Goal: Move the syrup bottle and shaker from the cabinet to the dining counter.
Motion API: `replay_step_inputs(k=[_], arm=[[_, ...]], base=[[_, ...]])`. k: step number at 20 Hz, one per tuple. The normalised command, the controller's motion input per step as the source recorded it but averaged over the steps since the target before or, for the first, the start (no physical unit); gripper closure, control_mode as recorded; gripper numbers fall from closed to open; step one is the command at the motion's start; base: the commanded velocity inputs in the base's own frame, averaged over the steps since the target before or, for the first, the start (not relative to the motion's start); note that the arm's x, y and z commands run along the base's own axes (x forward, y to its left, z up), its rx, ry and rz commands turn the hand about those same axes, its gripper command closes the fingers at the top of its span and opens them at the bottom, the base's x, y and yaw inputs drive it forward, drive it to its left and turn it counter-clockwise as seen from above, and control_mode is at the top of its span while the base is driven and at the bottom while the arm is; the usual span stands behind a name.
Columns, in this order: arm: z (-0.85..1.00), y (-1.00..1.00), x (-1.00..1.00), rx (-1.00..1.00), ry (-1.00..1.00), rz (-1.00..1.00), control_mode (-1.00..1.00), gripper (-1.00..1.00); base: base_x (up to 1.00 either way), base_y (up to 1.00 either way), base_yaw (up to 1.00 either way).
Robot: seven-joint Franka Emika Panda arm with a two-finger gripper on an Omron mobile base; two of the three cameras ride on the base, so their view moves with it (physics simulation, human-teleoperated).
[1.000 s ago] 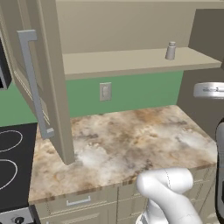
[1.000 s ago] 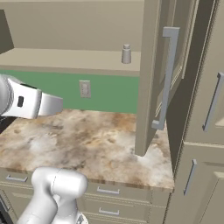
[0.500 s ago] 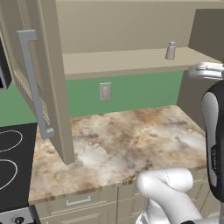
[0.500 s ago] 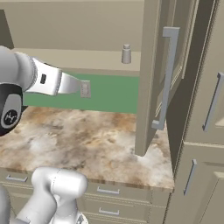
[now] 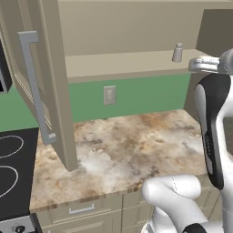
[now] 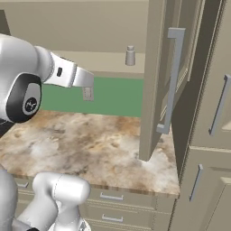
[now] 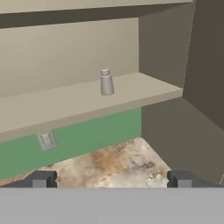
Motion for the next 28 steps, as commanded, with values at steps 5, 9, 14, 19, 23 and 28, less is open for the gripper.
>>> replay_step_inputs(k=[5,9,14,19,23,28], arm=[[0.0,-0.18,0.47,0.0,0.0,-0.02,-1.0,-1.0],[0.0,-0.15,0.41,0.0,0.01,0.0,-1.0,-1.0],[0.0,-0.13,0.37,0.0,0.07,0.0,-1.0,-1.0],[0.0,-0.03,0.39,0.0,0.01,0.0,-1.0,-1.0],[0.0,-0.06,0.38,0.0,0.0,0.0,-1.0,-1.0],[-0.07,-0.12,0.41,0.0,0.0,0.0,-1.0,-1.0]], base=[[0.0,0.0,0.0],[0.0,0.0,0.0],[0.0,0.0,0.0],[0.0,0.0,0.0],[0.0,0.0,0.0],[0.0,0.0,0.0]])
